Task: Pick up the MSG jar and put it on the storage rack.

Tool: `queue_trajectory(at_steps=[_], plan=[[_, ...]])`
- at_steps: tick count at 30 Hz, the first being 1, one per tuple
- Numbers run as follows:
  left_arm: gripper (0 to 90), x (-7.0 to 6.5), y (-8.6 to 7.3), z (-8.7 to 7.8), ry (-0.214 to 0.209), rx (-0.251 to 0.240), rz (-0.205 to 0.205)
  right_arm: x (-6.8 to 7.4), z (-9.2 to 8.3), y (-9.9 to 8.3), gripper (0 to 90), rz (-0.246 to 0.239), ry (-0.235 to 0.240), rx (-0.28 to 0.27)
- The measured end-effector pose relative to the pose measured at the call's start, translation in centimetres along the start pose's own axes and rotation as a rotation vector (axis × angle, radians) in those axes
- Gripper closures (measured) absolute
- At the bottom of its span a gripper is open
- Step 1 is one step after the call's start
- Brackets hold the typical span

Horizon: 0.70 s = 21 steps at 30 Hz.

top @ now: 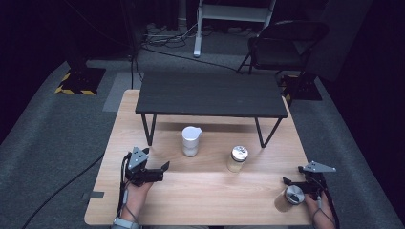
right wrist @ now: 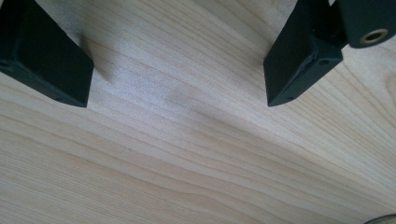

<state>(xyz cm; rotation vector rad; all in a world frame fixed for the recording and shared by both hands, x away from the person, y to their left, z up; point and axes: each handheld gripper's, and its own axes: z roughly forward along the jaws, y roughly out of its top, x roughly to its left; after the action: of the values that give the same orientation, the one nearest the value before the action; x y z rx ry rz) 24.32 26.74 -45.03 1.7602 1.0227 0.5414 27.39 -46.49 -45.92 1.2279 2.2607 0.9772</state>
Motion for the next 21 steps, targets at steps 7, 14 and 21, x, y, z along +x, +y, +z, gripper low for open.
queue_trajectory(at_steps=[7, 14, 21], plan=[[4.6, 0.2, 1.2, 2.0, -0.048, -0.006, 0.022, 0.0, 0.0, 0.0, 8.3, 0.000, -0.001, 0.000], [4.6, 0.2, 2.3, 4.3, -0.086, -0.020, 0.033, 0.1, 0.0, 0.0, 8.3, 0.004, -0.005, 0.000], [5.2, 0.3, 3.1, 7.2, -0.128, -0.015, 0.021, 0.1, 0.0, 0.0, 8.2, 0.005, -0.007, 0.000]])
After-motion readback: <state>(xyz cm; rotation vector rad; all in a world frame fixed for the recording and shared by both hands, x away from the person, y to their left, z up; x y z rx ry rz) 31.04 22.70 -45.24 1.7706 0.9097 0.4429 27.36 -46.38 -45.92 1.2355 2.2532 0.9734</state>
